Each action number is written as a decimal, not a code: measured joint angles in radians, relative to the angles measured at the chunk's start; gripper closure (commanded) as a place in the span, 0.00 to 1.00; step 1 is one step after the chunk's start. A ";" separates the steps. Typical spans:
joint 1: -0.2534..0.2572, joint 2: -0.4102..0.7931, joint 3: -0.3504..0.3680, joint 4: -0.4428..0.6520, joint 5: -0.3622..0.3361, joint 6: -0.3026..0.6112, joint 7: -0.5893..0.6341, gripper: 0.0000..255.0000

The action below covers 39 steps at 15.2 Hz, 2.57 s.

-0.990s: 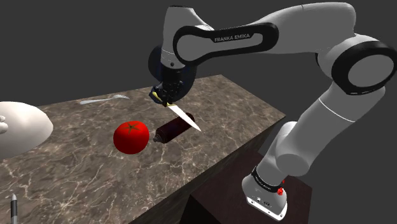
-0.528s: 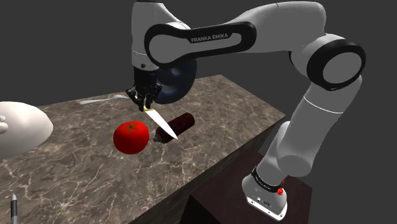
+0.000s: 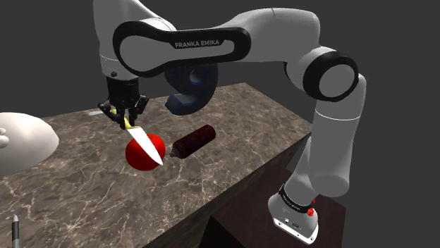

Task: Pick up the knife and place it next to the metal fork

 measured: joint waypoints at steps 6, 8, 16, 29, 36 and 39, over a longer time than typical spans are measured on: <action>0.130 0.268 0.000 0.410 -0.076 -0.148 0.086 1.00; 0.194 0.409 -0.012 0.654 -0.102 -0.247 0.095 1.00; 0.194 0.422 -0.013 0.577 -0.106 -0.161 0.113 1.00; 0.174 0.413 -0.013 0.430 -0.108 -0.027 0.121 1.00; 0.174 0.413 -0.013 0.430 -0.108 -0.026 0.121 0.00; 0.176 0.410 -0.013 0.441 -0.108 -0.039 0.121 0.00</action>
